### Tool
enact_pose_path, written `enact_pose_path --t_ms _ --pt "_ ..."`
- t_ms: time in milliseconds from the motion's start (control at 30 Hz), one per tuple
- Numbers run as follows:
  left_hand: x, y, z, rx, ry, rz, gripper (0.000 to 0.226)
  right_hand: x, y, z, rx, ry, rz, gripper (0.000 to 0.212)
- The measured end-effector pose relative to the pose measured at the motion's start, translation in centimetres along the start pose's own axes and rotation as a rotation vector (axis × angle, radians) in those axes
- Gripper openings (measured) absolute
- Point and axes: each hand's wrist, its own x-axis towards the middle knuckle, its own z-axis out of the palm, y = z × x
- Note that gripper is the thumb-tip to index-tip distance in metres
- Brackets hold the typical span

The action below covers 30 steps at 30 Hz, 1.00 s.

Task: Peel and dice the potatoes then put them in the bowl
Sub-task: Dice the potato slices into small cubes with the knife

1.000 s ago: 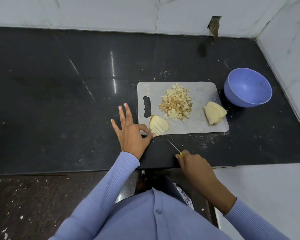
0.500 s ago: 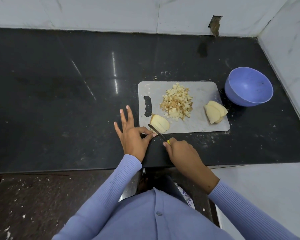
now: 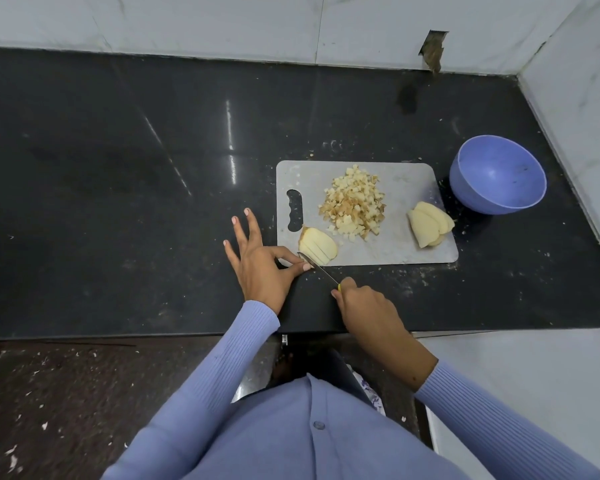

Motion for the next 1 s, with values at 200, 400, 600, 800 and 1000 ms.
enact_pose_path --t_ms 200,400,600,800,1000 --pt "0.2 0.0 -0.1 0.023 -0.026 -0.002 0.012 -1.1 1.5 0.1 -0.046 -0.008 0.0 0.025" --pt "0.2 0.1 -0.1 0.034 -0.028 0.011 0.012 -1.9 2.4 -0.3 -0.101 0.005 -0.019 0.03" --pt "0.9 0.0 -0.6 0.043 -0.078 0.095 0.013 -2.4 3.1 -1.6 -0.076 0.003 0.011 0.034" --pt "5.5 0.2 -3.0 0.088 -0.505 0.451 0.067 -2.2 5.5 -2.1 0.201 0.13 0.106 0.034" --pt "8.7 2.1 -2.9 0.232 -0.777 0.627 0.062 -2.1 6.1 -1.4 0.332 0.172 0.151 0.036"
